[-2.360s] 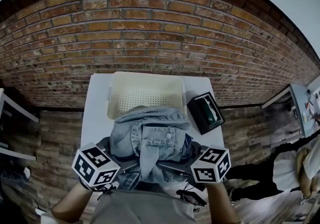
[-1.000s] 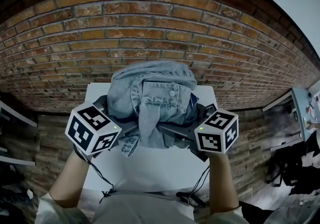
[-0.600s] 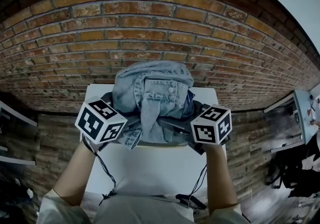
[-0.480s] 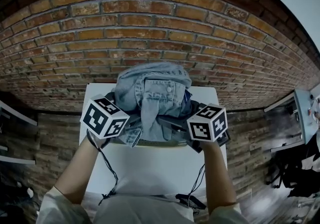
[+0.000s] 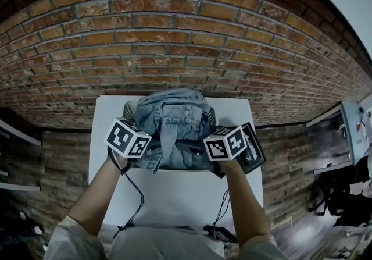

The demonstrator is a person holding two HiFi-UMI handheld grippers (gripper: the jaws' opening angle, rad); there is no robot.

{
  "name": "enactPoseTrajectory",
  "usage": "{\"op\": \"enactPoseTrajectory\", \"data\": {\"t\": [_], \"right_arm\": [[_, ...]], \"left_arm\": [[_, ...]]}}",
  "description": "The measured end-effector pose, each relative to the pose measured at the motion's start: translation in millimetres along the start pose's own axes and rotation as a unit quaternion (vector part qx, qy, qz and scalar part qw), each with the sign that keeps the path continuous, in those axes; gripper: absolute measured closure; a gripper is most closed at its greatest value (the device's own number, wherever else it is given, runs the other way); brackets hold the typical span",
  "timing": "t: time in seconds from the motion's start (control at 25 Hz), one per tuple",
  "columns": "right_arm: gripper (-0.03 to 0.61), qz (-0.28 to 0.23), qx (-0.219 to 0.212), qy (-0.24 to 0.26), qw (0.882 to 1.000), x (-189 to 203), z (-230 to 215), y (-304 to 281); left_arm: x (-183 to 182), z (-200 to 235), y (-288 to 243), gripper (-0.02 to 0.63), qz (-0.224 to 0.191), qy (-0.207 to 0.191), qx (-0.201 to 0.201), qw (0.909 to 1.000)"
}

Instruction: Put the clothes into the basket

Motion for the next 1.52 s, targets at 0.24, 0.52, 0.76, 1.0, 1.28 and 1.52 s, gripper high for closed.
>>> {"op": "enactPoseTrajectory", "data": {"t": [0.24, 0.52, 0.76, 1.0, 1.28, 1.52], "right_arm": [[0.192, 0.051, 0.004, -0.04, 0.998, 9, -12, -24], [0.19, 0.12, 0.029, -0.083, 0.989, 20, -26, -50], [0.178, 0.168, 0.069, -0.125, 0.975, 30, -35, -66], [0.155, 0.15, 0.117, -0.119, 0.975, 29, -24, -58], [0.156, 0.031, 0.185, -0.112, 0.976, 12, 1, -5], [0.156, -0.049, 0.214, -0.065, 0.973, -2, 25, 24]], "left_arm": [[15, 15, -18, 0.275, 0.033, 0.034, -0.002, 0.9989], [27, 26, -44, 0.275, 0.1, 0.056, -0.026, 0.9931], [32, 30, -62, 0.273, 0.157, 0.049, -0.068, 0.984], [31, 25, -53, 0.27, 0.157, 0.064, -0.085, 0.9819], [21, 1, -7, 0.27, 0.068, 0.049, -0.137, 0.9871], [12, -24, 27, 0.27, -0.062, 0.038, -0.172, 0.9824]]}}
Point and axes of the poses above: the fingertips, and each gripper's own axes: y backward along the fingers, z to its left, x out of its underside, the point moved 9 cm from there along y, backward along the fingers, and after that the axes turned 4 degrees about z, right-handed, at the moved point
